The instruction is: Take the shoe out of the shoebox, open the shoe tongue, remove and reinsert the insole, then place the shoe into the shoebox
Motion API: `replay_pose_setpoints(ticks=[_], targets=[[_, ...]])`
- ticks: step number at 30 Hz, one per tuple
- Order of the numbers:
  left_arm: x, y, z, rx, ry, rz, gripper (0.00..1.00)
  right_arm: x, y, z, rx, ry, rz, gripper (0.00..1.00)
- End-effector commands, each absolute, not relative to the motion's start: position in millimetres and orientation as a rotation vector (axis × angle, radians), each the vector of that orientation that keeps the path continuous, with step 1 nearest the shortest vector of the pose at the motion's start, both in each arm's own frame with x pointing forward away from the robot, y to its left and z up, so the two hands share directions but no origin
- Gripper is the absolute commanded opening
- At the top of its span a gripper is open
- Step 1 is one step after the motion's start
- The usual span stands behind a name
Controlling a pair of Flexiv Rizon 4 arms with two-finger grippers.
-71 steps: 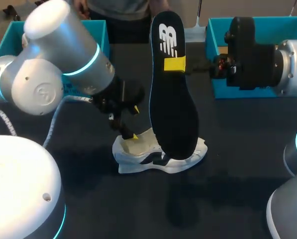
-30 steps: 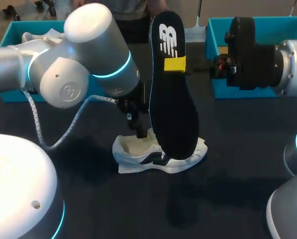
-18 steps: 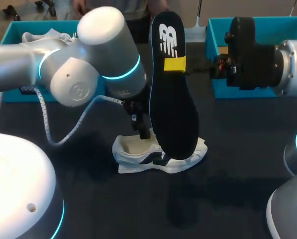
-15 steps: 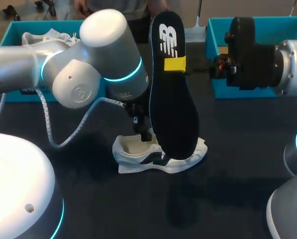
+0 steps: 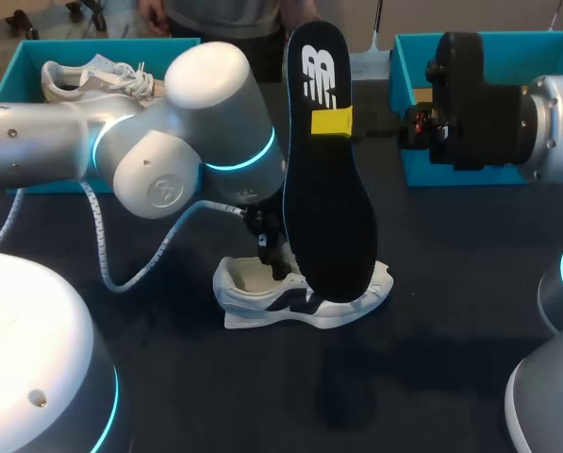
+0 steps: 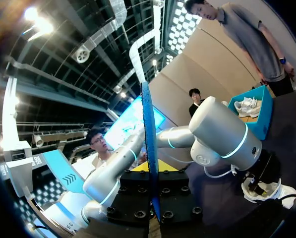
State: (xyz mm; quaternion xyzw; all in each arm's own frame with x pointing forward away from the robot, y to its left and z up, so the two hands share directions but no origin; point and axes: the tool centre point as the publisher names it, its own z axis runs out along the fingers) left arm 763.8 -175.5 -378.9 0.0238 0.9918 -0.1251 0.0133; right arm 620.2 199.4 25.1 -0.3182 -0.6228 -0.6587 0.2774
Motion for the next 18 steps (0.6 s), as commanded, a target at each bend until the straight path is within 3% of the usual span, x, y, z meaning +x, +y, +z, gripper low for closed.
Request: replay_pose_setpoints(ticks=[1, 4, 5, 6, 7, 11, 12, 15, 18], targets=[[769, -185, -388, 0.077, 3.105, -0.369, 0.91, 620, 202, 26, -0.860, -1.673, -1.766, 0.00], [769, -186, -387, 0.088, 3.115, -0.376, 0.85, 620, 202, 26, -0.860, -1.673, -1.766, 0.00], [769, -187, -387, 0.087, 3.116, -0.377, 0.76, 620, 202, 26, -0.860, -1.673, -1.766, 0.00], [769, -187, -387, 0.085, 3.117, -0.377, 0.57, 620, 202, 26, -0.860, -1.673, -1.766, 0.00], [768, -188, -387, 0.086, 3.119, -0.376, 0.50, 620, 202, 26, -0.860, -1.673, -1.766, 0.00], [765, -195, -388, 0.109, 3.139, -0.365, 0.38, 620, 202, 26, -0.860, -1.673, -1.766, 0.00], [764, -195, -388, 0.111, 3.139, -0.363, 0.26, 620, 202, 26, -0.860, -1.673, -1.766, 0.00], [763, -197, -387, 0.129, 3.130, -0.343, 0.04, 620, 202, 26, -0.860, -1.673, -1.766, 0.00], [763, -197, -387, 0.122, 3.141, -0.319, 0.00, 620, 202, 26, -0.860, -1.673, -1.766, 0.00]])
